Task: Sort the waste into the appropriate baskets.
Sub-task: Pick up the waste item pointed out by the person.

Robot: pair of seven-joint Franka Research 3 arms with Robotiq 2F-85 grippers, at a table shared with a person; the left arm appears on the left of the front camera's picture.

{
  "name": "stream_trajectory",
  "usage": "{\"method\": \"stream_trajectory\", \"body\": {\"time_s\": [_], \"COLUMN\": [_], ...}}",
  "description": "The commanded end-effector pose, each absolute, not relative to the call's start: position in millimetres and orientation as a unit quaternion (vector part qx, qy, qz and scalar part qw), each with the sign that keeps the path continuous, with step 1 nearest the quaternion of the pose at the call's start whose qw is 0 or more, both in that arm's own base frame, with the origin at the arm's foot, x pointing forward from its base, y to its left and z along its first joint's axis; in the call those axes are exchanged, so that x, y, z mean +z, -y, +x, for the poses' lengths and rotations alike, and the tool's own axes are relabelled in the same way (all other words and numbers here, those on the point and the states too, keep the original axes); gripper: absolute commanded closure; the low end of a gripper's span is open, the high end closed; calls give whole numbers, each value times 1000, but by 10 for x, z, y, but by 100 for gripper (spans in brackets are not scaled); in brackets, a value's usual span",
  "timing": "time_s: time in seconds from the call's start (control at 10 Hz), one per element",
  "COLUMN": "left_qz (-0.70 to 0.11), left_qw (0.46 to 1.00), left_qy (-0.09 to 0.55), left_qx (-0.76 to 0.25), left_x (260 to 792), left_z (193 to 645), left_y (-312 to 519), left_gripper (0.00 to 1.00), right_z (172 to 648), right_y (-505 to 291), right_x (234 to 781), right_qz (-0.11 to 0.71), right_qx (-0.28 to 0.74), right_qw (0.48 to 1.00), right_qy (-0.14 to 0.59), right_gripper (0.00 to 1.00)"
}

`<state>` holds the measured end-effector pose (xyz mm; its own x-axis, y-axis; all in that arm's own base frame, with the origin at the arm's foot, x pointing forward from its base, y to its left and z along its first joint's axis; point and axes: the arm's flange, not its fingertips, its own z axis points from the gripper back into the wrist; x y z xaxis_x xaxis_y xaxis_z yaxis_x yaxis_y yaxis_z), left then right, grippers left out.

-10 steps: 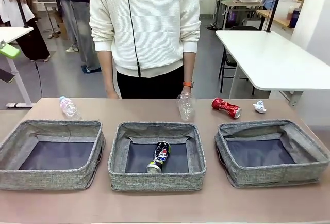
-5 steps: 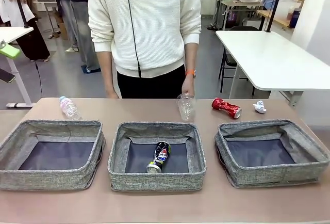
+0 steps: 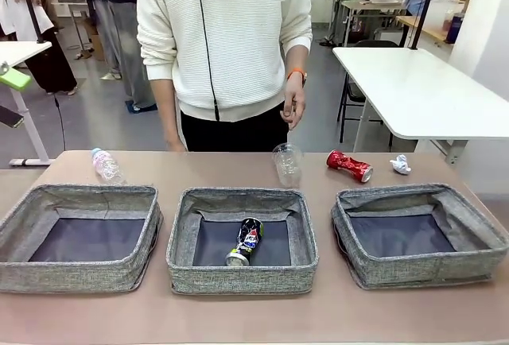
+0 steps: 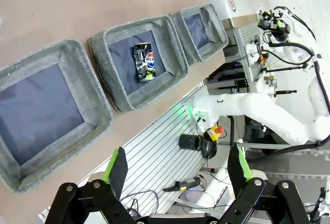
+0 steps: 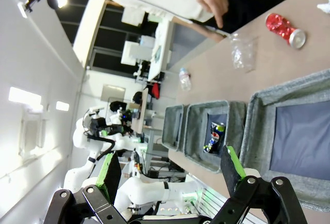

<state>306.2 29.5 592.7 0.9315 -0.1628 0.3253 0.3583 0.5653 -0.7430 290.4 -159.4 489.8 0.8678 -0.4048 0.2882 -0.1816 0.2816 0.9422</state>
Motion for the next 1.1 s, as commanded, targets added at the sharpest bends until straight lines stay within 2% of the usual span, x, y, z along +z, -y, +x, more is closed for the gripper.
{"method": "stream_trajectory", "body": {"time_s": [0.0,0.8,0.9,1.0], "left_qz": [-447,-447,-447,-447], "left_qw": [873,873,873,873], "left_qy": [113,113,113,113], "left_qx": [-158,-158,-158,-158], "left_x": [5928,5928,5928,5928], "left_z": [3054,3054,3054,3054], "left_y": [-317,-317,-317,-317], "left_gripper": [0,0,0,0], "right_z": [2925,2925,2904,3277], "right_y": [1587,1587,1594,1309], "right_x": [4913,4913,4898,5010], "right_qz": [597,597,595,543], "right_qx": [-65,-65,-73,-71], "right_qw": [757,757,762,806], "right_qy": [259,259,246,225], "right_gripper": [0,0,0,0]}}
